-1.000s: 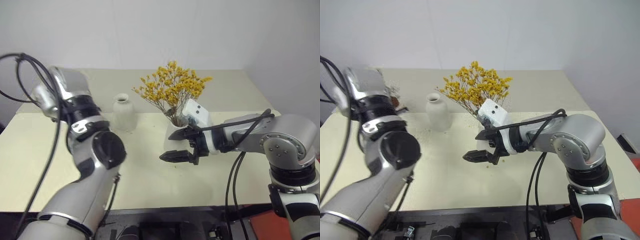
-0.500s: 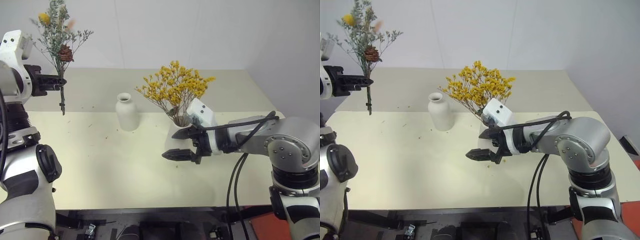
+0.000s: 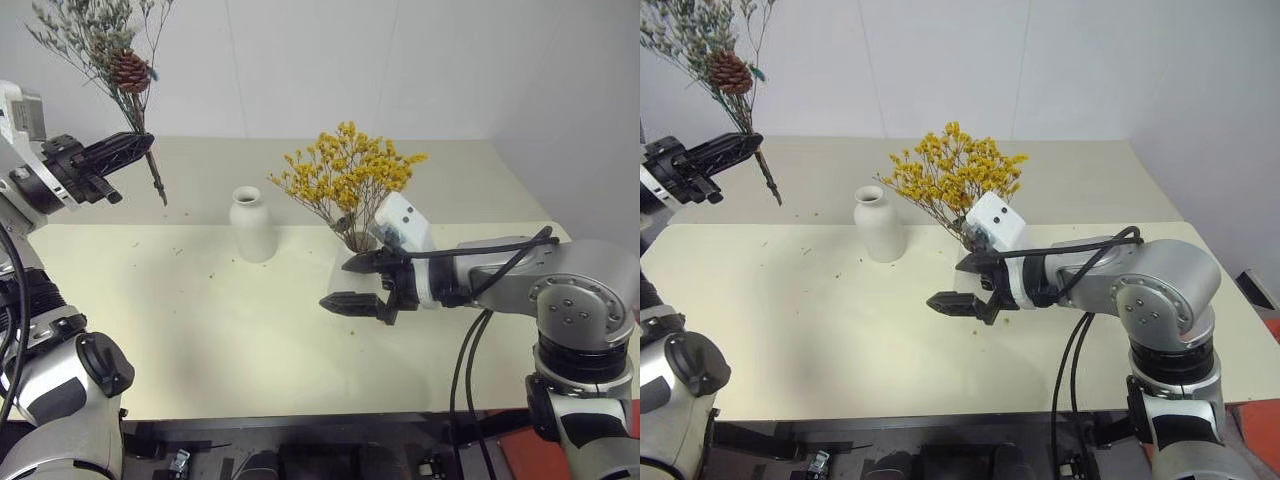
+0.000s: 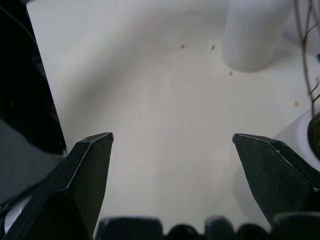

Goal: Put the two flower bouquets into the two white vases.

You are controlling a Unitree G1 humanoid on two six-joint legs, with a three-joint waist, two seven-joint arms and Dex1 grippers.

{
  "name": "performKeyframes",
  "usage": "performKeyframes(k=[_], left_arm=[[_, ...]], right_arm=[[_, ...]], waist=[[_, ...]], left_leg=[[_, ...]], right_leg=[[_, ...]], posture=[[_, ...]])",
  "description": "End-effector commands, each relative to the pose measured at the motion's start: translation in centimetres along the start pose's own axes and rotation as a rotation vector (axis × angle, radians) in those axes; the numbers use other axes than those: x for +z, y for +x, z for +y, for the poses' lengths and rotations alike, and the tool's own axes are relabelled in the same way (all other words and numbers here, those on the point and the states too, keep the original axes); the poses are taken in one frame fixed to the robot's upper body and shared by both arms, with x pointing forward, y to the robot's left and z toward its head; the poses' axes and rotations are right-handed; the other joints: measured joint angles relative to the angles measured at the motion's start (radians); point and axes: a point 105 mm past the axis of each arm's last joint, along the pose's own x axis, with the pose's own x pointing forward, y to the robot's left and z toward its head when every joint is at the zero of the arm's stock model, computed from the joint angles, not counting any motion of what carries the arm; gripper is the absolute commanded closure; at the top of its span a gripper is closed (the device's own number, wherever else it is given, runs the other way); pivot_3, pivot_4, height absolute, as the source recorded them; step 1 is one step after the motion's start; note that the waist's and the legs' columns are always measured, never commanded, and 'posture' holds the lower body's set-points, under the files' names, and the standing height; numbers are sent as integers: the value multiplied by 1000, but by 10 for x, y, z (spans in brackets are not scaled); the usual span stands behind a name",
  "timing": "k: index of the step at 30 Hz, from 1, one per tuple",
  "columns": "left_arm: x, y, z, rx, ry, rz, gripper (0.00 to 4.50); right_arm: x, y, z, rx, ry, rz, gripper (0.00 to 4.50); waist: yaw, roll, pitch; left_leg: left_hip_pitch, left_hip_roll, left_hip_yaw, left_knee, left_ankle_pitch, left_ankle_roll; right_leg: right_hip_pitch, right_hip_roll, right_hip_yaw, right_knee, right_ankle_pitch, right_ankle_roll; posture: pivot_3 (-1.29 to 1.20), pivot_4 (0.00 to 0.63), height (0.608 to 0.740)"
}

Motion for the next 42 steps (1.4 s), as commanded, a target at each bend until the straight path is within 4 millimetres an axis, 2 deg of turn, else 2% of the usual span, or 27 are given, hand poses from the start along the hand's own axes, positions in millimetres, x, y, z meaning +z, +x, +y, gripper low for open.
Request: performKeyframes(k=[1, 6, 16, 20, 24, 33, 37, 42], left_arm=[[6, 0, -4, -99, 39, -66, 4461], [0, 7, 4, -152, -5, -119, 4461], [-1, 30, 0, -296, -6, -164, 4461], [-5, 41, 1, -281, -24, -175, 4461], [-17, 57, 8, -176, 7, -139, 4461], [-6, 89, -1, -160, 73, -133, 4461], [-11, 103, -3, -133, 121, -34, 4461], [-7, 117, -3, -75, 142, 8, 4461]], right_arm=[[13, -8, -3, -62, -3, -82, 0], [20, -4, 3, -92, 19, -162, 0], [16, 11, 11, -224, 1, -184, 0], [13, 15, 12, -255, -12, -174, 0], [13, 17, 13, -279, -20, -176, 0], [10, 14, 6, -306, -11, -162, 0], [10, 12, 3, -290, -4, -151, 0], [10, 11, 1, -262, 0, -139, 0]], waist=[[0, 0, 0], [-2, 0, 0], [-2, 0, 0], [-3, 0, 0], [-3, 0, 0], [-3, 0, 0], [-4, 0, 0], [-5, 0, 0]], left_leg=[[0, 0, 0, 0, 0, 0], [0, 0, 0, 0, 0, 0], [-1, -1, 0, 0, 0, 0], [-1, 0, 0, 0, 0, 0], [-1, 0, 0, 0, 0, 0], [-2, -1, -1, 0, 0, 0], [-1, -1, -1, 0, 0, 0], [-2, -1, -1, 0, 0, 0]], right_leg=[[0, 0, 0, 0, 0, 0], [0, 0, 0, 0, 0, 0], [0, 0, -1, 1, 0, 0], [0, 0, -1, 0, 0, 0], [0, 0, -1, 1, 0, 0], [0, 0, -1, 0, 0, 0], [0, 0, -1, 0, 0, 0], [0, 0, -1, 0, 0, 0]], posture=[[0, 150, 740], [0, 150, 740], [0, 150, 740], [0, 150, 740], [0, 150, 740], [0, 150, 740], [0, 150, 740], [0, 150, 740]])
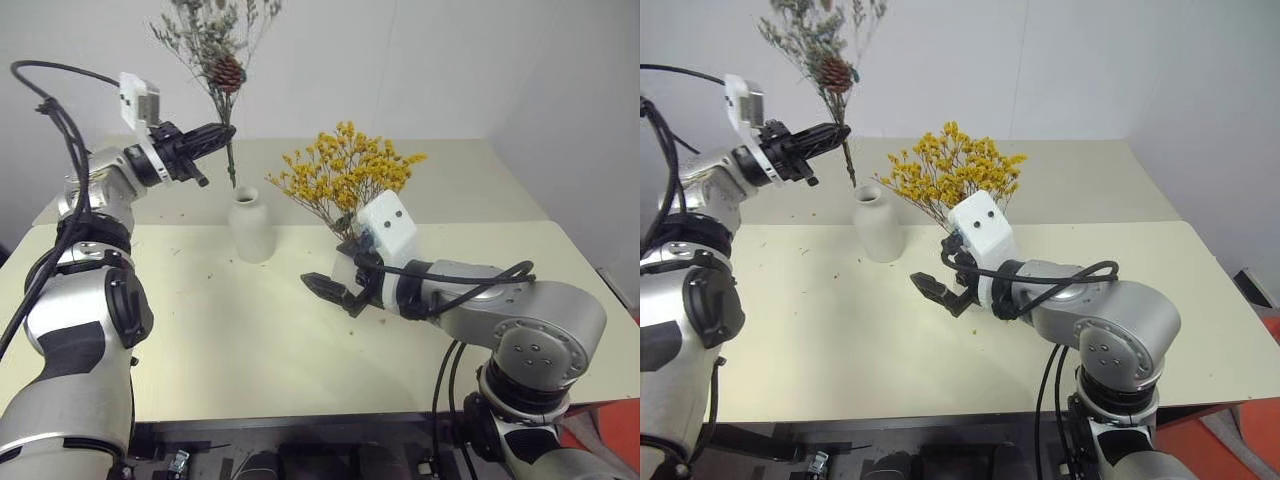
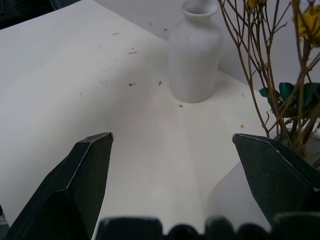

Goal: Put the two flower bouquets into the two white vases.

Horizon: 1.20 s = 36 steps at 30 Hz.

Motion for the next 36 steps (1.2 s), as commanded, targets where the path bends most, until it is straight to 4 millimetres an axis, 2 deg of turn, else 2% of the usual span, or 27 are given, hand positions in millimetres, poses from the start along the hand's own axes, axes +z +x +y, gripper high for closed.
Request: performKeyframes(k=[1, 10, 17, 23, 28, 36], left_arm=[[21, 7, -1, 9, 76, -8, 4461], [6, 22, -20, -90, 237, 48, 4461], [0, 26, -30, -139, 282, 42, 4461], [-6, 24, -32, -151, 276, 27, 4461], [-18, 23, -31, -139, 270, 58, 4461], [-25, 21, -26, -97, 276, 62, 4461]], right_arm=[[6, -5, -2, 15, -5, -21, 0], [-3, -14, -7, 78, 3, 45, 0], [-9, -22, -15, 82, 2, 102, 0], [-12, -27, -19, 72, 5, 127, 0], [-12, -29, -20, 62, 7, 131, 0], [-15, -30, -21, 49, 16, 138, 0]], waist=[[-1, 0, 0], [1, 0, 0], [0, 0, 0], [1, 0, 0], [2, 0, 0], [3, 0, 0]], left_leg=[[0, 0, 0, 0, 0, 0], [0, 0, 0, 0, 0, 0], [0, 0, 0, 0, 0, 0], [0, 0, 0, 0, 0, 0], [0, 0, 0, 0, 0, 0], [0, 0, 0, 0, 0, 0]], right_leg=[[0, 0, 0, 0, 0, 0], [0, 0, 0, -1, 0, 0], [0, 0, 0, -1, 0, 0], [0, 0, 0, -1, 0, 0], [0, 0, 0, -1, 0, 0], [0, 0, 0, -1, 0, 0]], posture=[[0, 150, 740], [0, 150, 740], [0, 150, 740], [0, 150, 740], [0, 150, 740], [0, 150, 740]])
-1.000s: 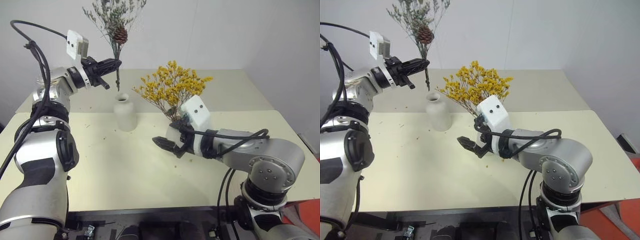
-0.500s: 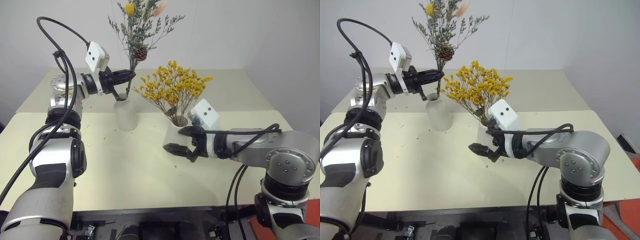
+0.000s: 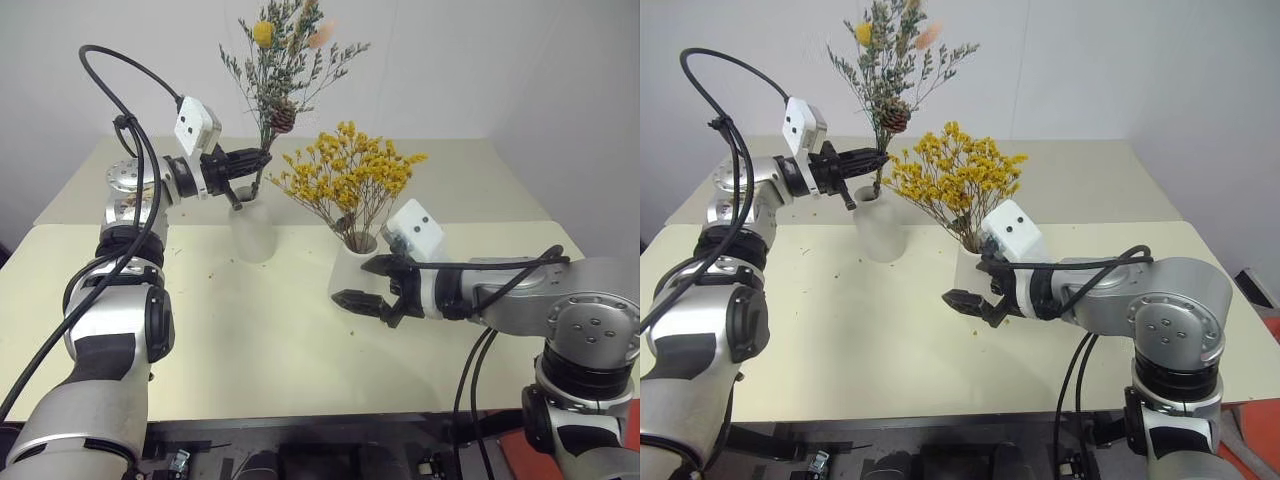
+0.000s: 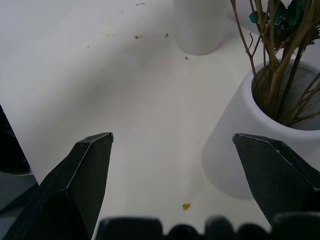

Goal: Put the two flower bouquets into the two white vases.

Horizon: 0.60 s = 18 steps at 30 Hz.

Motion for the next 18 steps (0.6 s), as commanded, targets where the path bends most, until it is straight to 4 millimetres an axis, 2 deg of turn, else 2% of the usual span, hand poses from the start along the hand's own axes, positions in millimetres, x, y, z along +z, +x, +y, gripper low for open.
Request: performKeyframes(k=[1, 5, 11, 18], left_arm=[[5, -1, 4, 29, 50, -14, 4244], [6, -4, 5, 31, 51, -23, 3219], [9, -11, 6, 18, 89, -20, 1379], [13, -33, 8, -1, 120, -22, 1379]], right_arm=[[3, -6, -4, -29, -1, -17, 0], [2, -6, -6, -39, 5, -11, 0], [1, -6, -7, -48, 9, -7, 0], [1, -6, -9, -60, 11, -5, 0]], waist=[[0, 0, 0], [0, 0, 0], [-1, 0, 0], [-2, 0, 0]], left_leg=[[0, 0, 0, 0, 0, 0], [0, 0, 0, 0, 0, 0], [0, 0, 0, 0, 0, 0], [0, 0, 0, 0, 0, 0]], right_leg=[[0, 0, 0, 0, 0, 0], [0, 0, 0, 0, 0, 0], [0, 0, 0, 0, 0, 0], [0, 0, 0, 0, 0, 0]], posture=[[0, 150, 740], [0, 150, 740], [0, 150, 740], [0, 150, 740]])
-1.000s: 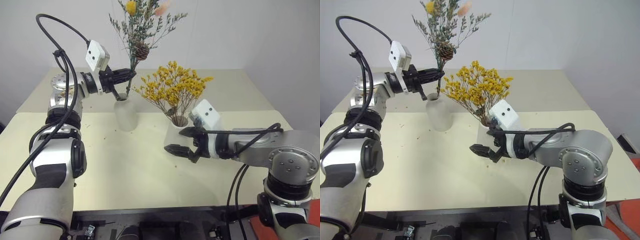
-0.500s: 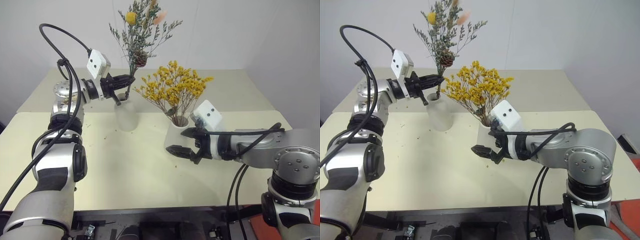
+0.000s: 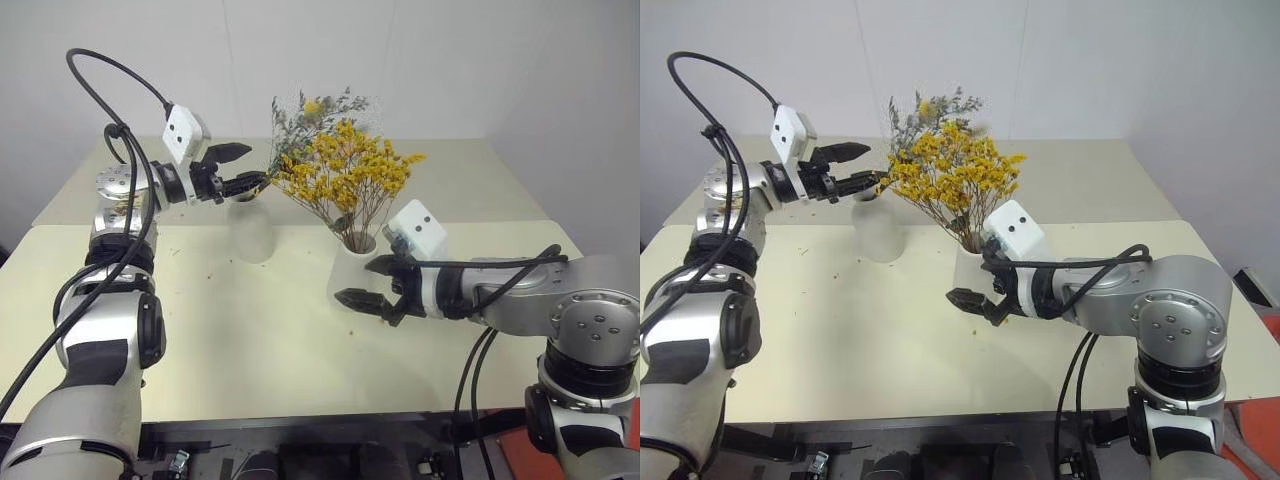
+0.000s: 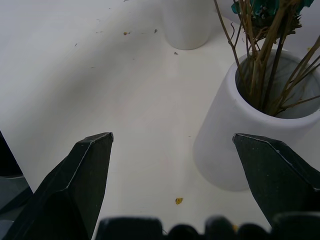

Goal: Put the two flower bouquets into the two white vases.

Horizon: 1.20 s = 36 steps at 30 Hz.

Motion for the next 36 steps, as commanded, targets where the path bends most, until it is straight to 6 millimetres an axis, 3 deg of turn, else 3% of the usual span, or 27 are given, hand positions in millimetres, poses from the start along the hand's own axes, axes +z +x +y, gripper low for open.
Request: performKeyframes(k=[1, 13, 17, 23, 36], left_arm=[[18, -16, 6, 10, 48, -61, 1379], [18, -72, -19, -10, 21, -57, 1379], [20, -81, -26, -11, 10, -46, 1379], [26, -67, -21, -1, 14, -45, 1379], [21, -1, -5, 22, 40, 16, 1379]], right_arm=[[2, -6, -4, -26, -6, -17, 0], [2, -5, -4, -33, -3, -24, 0], [2, -4, -4, -34, 3, -33, 0], [4, -3, -3, -33, 4, -44, 0], [3, -1, 0, -68, 9, -81, 0]], waist=[[1, 0, 0], [0, 0, 0], [2, 0, 0], [7, 0, 0], [19, 0, 0]], left_leg=[[0, 0, 0, 0, 0, 0], [1, 1, 0, 0, 0, 0], [1, 1, 0, 0, 0, 0], [6, 1, 0, 0, 0, 0], [6, 0, -1, 0, 0, 0]], right_leg=[[0, 0, 0, 0, 0, 0], [0, 0, 0, 0, 0, 0], [0, 0, 0, 0, 0, 0], [8, 0, -1, -3, 0, 0], [9, 0, -1, -3, 0, 0]], posture=[[0, 150, 740], [0, 150, 740], [0, 150, 740], [0, 150, 740], [0, 150, 740]])
